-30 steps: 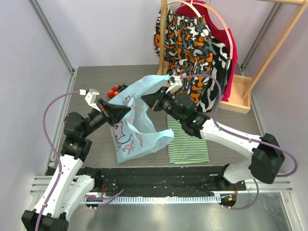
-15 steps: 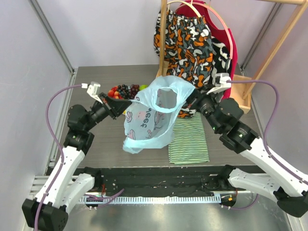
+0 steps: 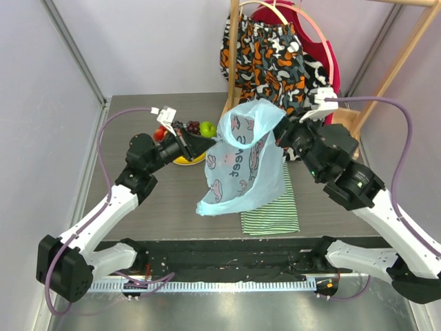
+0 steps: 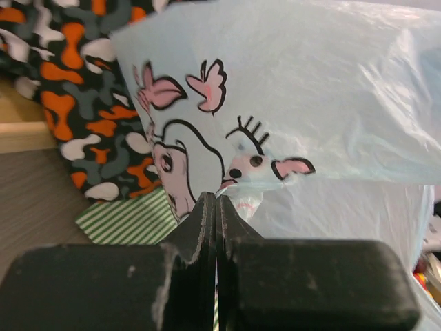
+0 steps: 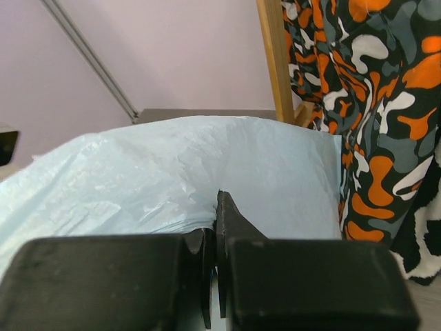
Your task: Place the fruits into the plastic bag
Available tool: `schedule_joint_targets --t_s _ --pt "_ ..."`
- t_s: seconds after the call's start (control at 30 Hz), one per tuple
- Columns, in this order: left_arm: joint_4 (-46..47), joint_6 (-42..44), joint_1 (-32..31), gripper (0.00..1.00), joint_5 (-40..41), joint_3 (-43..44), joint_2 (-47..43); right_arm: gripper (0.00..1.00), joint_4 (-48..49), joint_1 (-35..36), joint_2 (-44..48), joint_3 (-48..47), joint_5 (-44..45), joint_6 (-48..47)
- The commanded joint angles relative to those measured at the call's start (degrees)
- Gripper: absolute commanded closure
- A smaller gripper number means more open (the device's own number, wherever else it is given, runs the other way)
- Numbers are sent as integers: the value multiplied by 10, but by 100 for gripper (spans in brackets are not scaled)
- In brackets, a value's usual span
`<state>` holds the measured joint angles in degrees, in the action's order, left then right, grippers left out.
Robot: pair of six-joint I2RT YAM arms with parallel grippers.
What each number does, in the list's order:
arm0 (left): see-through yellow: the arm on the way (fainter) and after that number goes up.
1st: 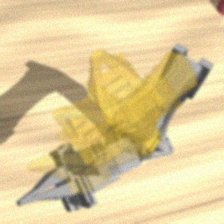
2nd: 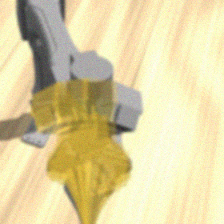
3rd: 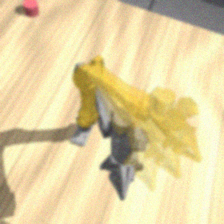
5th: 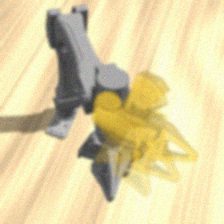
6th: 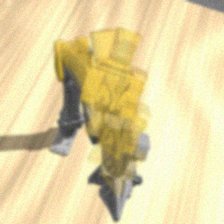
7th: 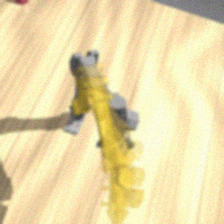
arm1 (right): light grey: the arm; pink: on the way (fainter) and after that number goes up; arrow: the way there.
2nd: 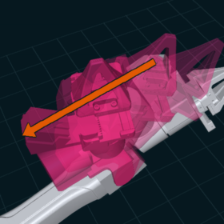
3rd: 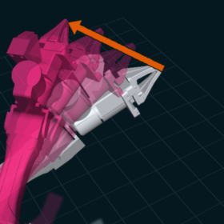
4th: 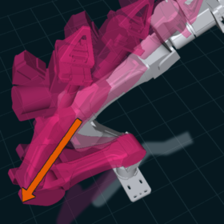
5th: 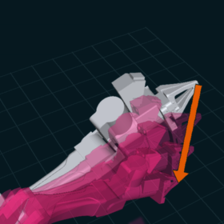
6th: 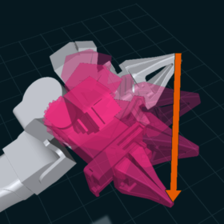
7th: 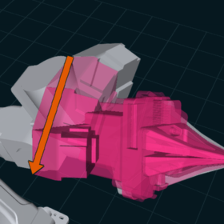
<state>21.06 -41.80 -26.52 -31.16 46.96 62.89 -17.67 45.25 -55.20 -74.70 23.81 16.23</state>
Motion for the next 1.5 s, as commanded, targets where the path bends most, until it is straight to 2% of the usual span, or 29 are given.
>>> schedule_joint_targets --t_s 0.0,0.03,0.13,0.3,0.4,0.5,0.53,0.6,0.63,0.7,0.73,0.83,0.97,1.07,1.17,1.27,1.33,1.47 --pt "-18 26 -2 100 144 -25 -14 99 -43 2 -65 -27 55 -8" --pt "-42 28 -2 100 203 -30 -11 99 -57 2 -76 -27 68 -4" --pt "-73 23 -1 100 240 -63 0 99 -82 0 -125 -25 122 -1" --pt "-106 8 -1 100 325 -85 14 99 -105 -24 -159 -27 103 12" --pt "-115 22 0 100 350 -85 7 99 -108 -41 -156 -26 93 15" --pt "-112 49 0 99 337 -75 6 99 -107 -53 -156 -27 88 13" --pt "-113 62 -1 97 331 -71 7 99 -107 -54 -158 -30 87 11" --pt "-113 69 -1 83 317 -64 8 99 -108 -61 -165 -33 86 10" --pt "-110 72 0 69 297 -62 7 99 -107 -63 -168 -37 84 10" --pt "-112 77 -1 52 283 -56 2 99 -107 -68 -175 -41 80 11" --pt "-115 79 -1 39 273 -53 0 99 -107 -69 -178 -46 79 10" --pt "-117 95 -1 21 255 -42 -22 99 -111 -75 -194 -60 69 7" --pt "-131 125 0 11 191 -20 -67 99 -117 -78 -213 -84 60 0" --pt "-149 160 -1 5 174 -1 -94 99 -126 -87 -228 -108 58 -5" --pt "-174 196 1 0 198 29 -119 99 -133 -100 -245 -129 48 -9" --pt "-224 221 12 0 255 81 -100 99 -139 -111 -257 -144 33 -10" --pt "-263 210 48 0 266 109 -55 99 -144 -119 -267 -154 23 -12" --pt "-258 117 158 4 186 147 26 99 -149 -132 -276 -162 1 -17"
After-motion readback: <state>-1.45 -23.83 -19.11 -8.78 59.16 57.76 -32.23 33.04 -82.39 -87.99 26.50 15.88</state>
